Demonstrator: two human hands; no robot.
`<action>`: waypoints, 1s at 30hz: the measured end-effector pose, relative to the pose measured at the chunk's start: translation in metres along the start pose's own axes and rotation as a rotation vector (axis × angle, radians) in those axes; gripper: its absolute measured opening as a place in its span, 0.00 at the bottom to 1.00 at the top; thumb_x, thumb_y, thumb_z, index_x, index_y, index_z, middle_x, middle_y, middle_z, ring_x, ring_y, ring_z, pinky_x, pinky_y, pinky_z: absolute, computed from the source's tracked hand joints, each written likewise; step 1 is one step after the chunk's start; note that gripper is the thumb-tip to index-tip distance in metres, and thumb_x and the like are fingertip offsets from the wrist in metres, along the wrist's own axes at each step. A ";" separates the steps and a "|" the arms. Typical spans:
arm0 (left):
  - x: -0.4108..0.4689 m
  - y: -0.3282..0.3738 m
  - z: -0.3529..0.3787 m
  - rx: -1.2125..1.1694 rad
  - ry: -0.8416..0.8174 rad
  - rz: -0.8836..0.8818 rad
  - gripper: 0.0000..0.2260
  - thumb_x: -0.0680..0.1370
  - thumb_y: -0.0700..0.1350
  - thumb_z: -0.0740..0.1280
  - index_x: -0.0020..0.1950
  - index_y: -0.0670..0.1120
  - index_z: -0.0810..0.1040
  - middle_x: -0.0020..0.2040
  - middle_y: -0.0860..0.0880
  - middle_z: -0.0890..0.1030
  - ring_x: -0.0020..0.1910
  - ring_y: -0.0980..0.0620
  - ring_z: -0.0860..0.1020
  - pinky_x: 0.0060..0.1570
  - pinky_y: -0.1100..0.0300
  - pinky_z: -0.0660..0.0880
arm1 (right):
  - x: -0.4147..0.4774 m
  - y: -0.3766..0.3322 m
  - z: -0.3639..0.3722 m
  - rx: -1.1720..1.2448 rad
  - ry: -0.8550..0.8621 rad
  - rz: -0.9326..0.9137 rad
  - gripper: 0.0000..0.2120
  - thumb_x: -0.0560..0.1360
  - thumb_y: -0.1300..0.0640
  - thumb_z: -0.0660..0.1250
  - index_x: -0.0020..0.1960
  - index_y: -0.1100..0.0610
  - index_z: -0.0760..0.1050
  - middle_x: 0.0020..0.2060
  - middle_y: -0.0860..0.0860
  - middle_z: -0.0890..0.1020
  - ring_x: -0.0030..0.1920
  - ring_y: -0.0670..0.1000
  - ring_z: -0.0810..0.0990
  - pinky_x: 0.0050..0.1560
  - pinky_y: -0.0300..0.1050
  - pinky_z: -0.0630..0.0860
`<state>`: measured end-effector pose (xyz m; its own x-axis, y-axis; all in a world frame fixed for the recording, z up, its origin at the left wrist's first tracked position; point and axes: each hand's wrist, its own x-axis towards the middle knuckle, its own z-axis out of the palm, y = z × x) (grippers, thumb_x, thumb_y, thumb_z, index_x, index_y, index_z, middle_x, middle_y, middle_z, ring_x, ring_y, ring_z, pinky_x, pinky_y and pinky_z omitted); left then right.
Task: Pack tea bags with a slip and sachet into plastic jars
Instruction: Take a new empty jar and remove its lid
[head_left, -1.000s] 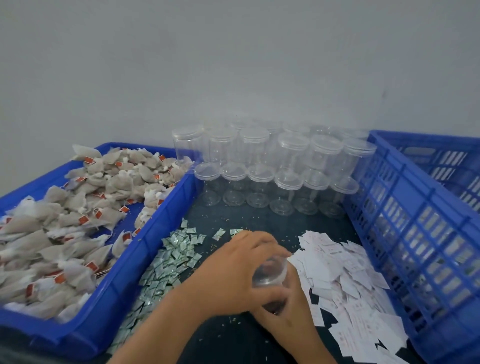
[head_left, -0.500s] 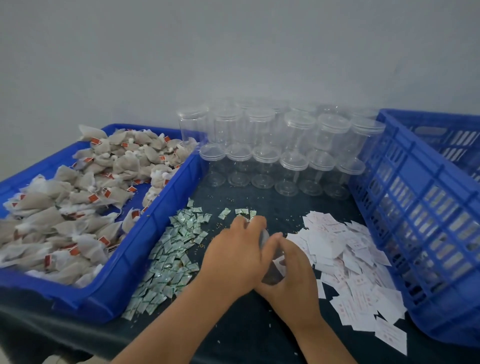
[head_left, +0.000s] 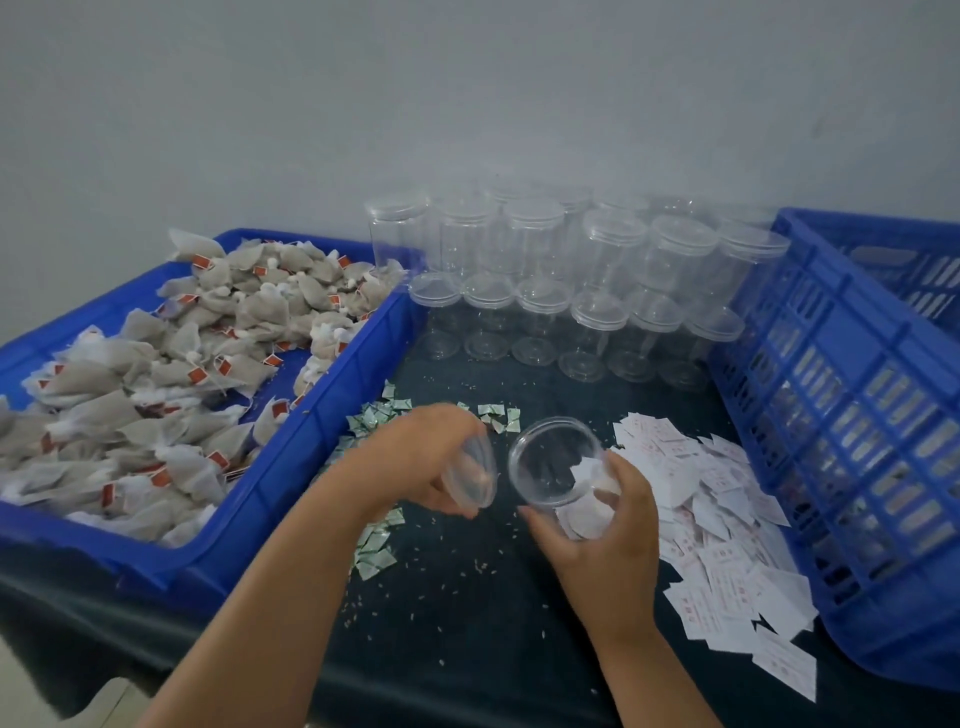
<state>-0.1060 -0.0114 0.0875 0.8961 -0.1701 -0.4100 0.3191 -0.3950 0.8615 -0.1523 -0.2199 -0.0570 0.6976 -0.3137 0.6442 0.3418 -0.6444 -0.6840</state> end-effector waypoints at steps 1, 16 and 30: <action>0.006 -0.007 -0.004 0.005 0.048 0.064 0.10 0.82 0.42 0.63 0.56 0.53 0.82 0.47 0.45 0.88 0.40 0.46 0.88 0.38 0.53 0.85 | 0.000 -0.002 -0.003 0.078 -0.012 0.101 0.45 0.63 0.36 0.82 0.74 0.47 0.68 0.67 0.35 0.75 0.62 0.44 0.79 0.61 0.41 0.79; 0.081 -0.083 0.034 0.845 0.503 0.366 0.20 0.76 0.59 0.74 0.67 0.57 0.80 0.60 0.52 0.78 0.59 0.49 0.76 0.56 0.53 0.75 | 0.002 -0.010 -0.013 0.297 -0.270 0.268 0.42 0.56 0.32 0.82 0.66 0.24 0.67 0.63 0.31 0.79 0.54 0.36 0.83 0.49 0.43 0.80; 0.031 -0.007 -0.153 0.960 0.567 0.012 0.14 0.80 0.40 0.65 0.65 0.49 0.79 0.55 0.49 0.82 0.48 0.47 0.80 0.45 0.52 0.77 | 0.000 -0.013 -0.010 0.299 -0.347 0.304 0.44 0.54 0.40 0.84 0.65 0.24 0.68 0.59 0.28 0.80 0.51 0.48 0.85 0.42 0.42 0.82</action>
<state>-0.0330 0.1239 0.1145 0.9869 0.1613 0.0041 0.1581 -0.9719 0.1745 -0.1635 -0.2184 -0.0446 0.9421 -0.1743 0.2864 0.2212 -0.3187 -0.9217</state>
